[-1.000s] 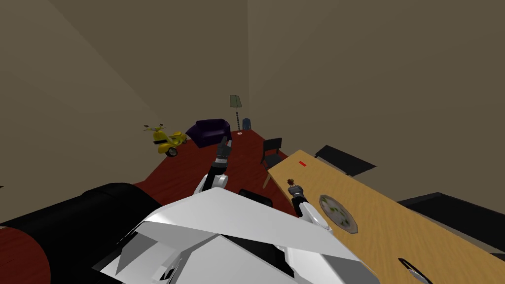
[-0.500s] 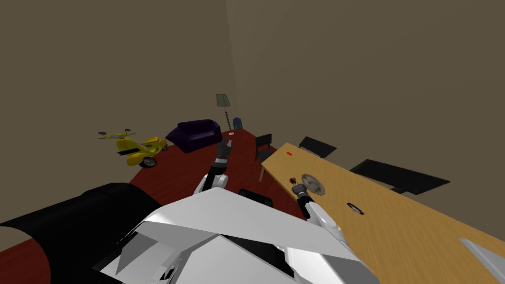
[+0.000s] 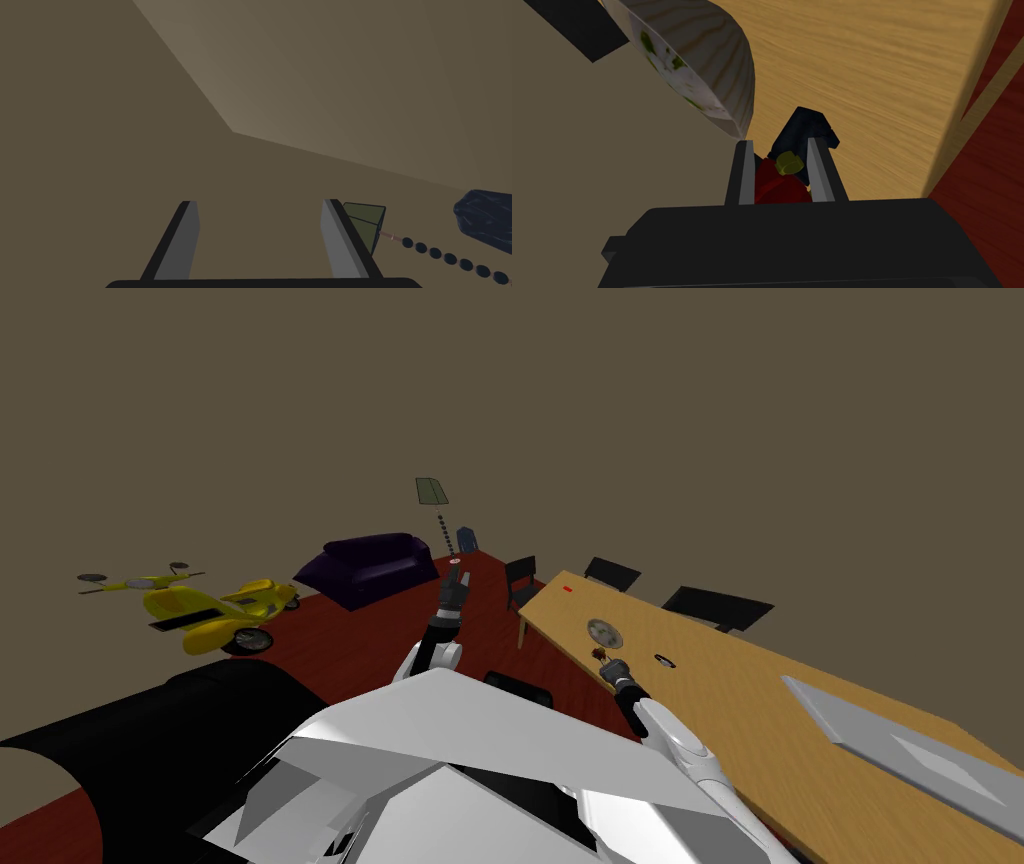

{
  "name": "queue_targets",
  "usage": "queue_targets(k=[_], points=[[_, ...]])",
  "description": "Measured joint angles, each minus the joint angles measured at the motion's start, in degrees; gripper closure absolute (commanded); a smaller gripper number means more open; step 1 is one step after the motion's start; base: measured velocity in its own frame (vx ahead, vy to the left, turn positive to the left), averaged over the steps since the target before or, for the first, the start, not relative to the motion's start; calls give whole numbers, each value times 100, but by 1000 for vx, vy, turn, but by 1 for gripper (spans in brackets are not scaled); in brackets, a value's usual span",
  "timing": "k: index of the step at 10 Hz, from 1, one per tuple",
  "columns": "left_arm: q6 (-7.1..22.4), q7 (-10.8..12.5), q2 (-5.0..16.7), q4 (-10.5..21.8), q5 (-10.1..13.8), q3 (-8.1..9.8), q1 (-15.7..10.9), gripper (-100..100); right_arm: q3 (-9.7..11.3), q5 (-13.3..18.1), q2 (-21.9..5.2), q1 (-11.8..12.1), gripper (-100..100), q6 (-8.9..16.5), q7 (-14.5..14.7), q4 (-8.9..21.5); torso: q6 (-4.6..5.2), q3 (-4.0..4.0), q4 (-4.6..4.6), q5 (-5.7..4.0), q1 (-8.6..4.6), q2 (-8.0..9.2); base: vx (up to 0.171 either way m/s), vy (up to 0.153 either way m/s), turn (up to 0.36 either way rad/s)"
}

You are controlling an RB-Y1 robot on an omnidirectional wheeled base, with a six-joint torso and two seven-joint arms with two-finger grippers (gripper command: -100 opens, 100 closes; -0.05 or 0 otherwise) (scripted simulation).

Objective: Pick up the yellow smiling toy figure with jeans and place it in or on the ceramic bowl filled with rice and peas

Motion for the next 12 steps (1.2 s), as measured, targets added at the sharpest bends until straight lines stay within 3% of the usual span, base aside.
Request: queue_targets(k=[1, 5, 11, 12], points=[[0, 0, 0, 0, 0, 0, 0, 0, -70, 68, -52, 2, 100, -117, -9, 41, -3, -6, -2, -1, 5, -11, -45, -47, -86], [0, 0, 0, 0, 0, 0, 0, 0, -36, -32, -539, 91, 100, -383, -90, -64, -12, -18, -6, -2, 4, -32, -38, -66, 14], [0, 0, 0, 0, 0, 0, 1, 0, 42, -520, -1427, 436, 100, -645, -293, -394, -31, -41, -13, -2, 10, -73, 8, -69, 184], [0, 0, 0, 0, 0, 0, 2, 0, -20, -545, -1487, 503, 100, -702, -288, -434, -19, -43, -17, -1, 15, -73, 24, -47, 156]])
